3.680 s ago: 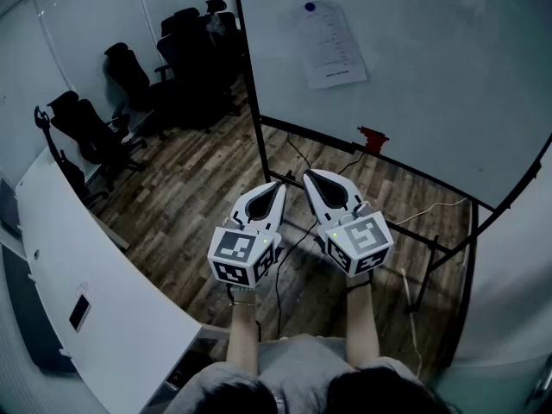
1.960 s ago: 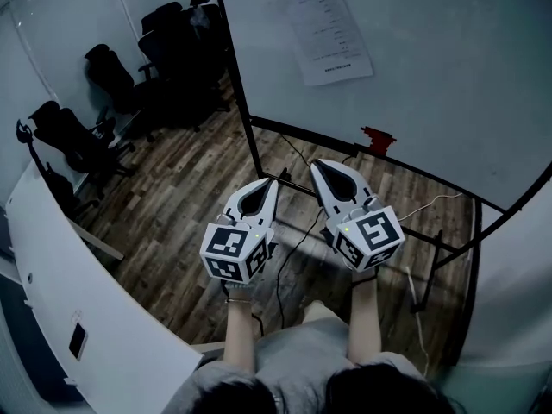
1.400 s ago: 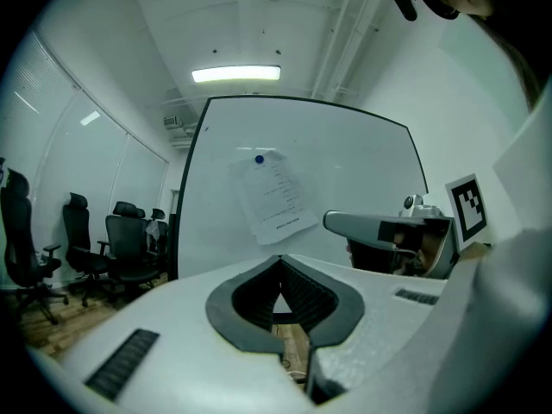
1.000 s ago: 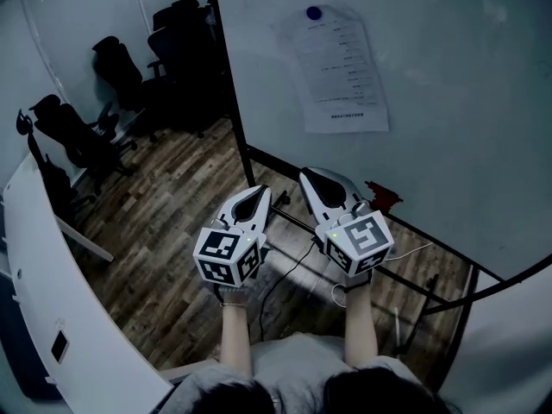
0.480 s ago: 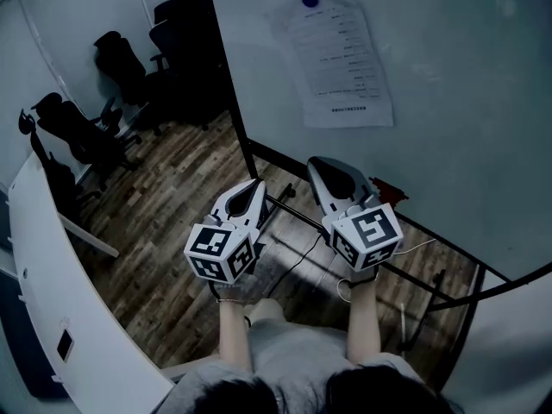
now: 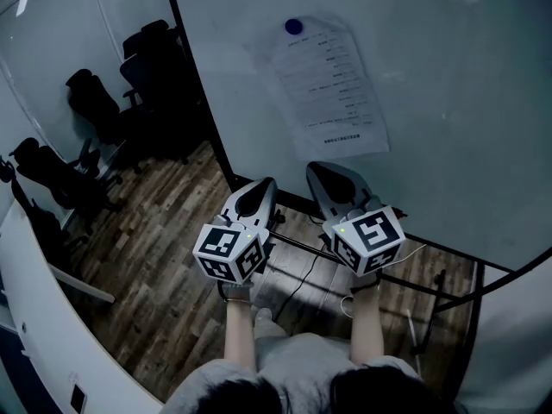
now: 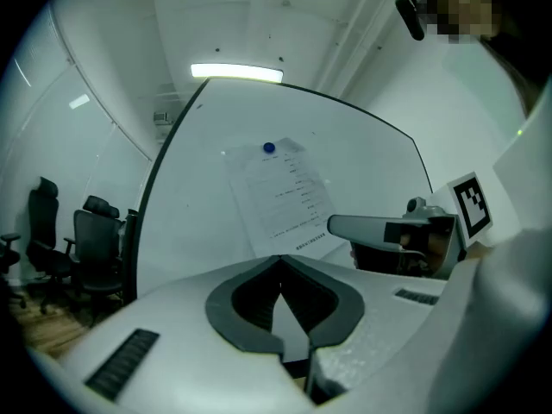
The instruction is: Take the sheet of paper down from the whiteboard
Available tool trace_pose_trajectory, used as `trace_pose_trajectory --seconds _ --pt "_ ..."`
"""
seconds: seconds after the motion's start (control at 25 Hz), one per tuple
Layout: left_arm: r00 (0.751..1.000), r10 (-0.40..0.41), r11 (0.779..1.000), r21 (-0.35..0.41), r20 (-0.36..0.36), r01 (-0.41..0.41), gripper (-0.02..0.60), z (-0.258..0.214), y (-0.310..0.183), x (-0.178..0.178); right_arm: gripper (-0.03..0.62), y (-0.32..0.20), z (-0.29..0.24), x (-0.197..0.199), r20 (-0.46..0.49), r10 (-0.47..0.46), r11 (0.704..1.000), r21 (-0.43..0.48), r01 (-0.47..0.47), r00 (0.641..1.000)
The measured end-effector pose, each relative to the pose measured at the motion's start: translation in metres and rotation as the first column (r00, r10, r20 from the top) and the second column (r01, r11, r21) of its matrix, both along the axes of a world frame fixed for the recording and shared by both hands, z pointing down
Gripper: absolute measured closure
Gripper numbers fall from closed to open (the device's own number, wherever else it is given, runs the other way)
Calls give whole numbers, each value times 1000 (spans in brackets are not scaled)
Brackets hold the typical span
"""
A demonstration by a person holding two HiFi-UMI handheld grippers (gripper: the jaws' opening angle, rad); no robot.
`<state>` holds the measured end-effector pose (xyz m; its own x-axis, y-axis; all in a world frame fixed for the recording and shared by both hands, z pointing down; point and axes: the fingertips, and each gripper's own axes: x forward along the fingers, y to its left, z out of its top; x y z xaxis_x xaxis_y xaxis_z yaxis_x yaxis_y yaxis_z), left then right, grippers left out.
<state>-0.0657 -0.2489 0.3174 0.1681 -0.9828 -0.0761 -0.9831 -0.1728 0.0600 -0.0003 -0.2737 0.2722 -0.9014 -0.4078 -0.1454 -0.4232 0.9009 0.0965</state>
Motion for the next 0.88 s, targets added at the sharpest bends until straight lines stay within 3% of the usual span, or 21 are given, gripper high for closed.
trace_pose_trajectory --seconds 0.16,0.52,0.88 --pt "998 63 998 -7 -16 -63 575 -4 -20 -15 594 -10 -5 -20 3 37 999 -3 -37 999" --pt "993 111 994 -1 -46 -111 575 -9 -49 -49 594 -30 -20 -39 11 141 990 18 -142 990" --pt "972 224 975 21 -66 -223 575 -28 -73 -57 594 -39 -75 -56 45 236 958 157 -240 971"
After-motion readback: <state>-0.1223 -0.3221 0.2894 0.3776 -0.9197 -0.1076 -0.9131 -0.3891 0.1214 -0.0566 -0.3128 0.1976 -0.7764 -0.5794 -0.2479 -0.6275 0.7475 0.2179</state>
